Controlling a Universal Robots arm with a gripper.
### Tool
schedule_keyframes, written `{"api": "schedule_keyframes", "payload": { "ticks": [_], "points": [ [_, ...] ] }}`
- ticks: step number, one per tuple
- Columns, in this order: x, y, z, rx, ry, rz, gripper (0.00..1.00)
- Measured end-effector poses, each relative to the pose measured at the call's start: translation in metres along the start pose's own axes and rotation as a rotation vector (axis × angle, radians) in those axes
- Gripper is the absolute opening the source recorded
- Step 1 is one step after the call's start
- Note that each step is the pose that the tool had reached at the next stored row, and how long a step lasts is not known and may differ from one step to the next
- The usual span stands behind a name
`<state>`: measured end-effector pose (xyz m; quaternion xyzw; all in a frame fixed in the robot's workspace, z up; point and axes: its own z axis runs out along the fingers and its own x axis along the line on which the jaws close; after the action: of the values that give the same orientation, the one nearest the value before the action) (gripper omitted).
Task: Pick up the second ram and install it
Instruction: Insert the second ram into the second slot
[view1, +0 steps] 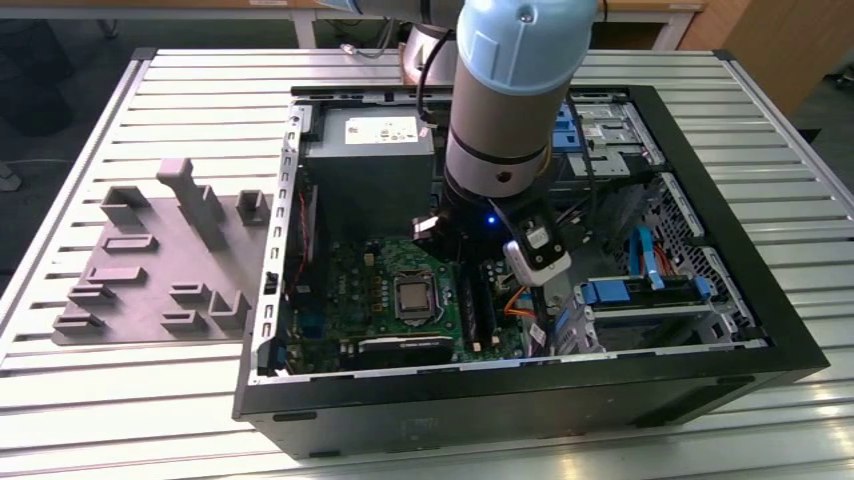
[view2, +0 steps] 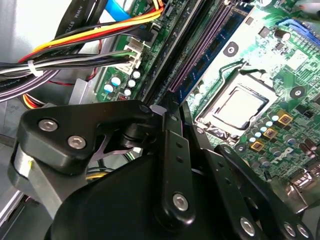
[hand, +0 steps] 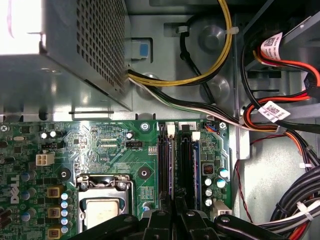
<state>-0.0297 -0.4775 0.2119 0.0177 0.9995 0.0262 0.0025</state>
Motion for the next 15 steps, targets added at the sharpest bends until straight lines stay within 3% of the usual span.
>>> {"api": "schedule_keyframes", "payload": {
  "ticks": [15],
  "points": [
    [-0.0002,0.0001,-0.0019,-0.0103,0.0003,0.000,0.14]
  ]
}}
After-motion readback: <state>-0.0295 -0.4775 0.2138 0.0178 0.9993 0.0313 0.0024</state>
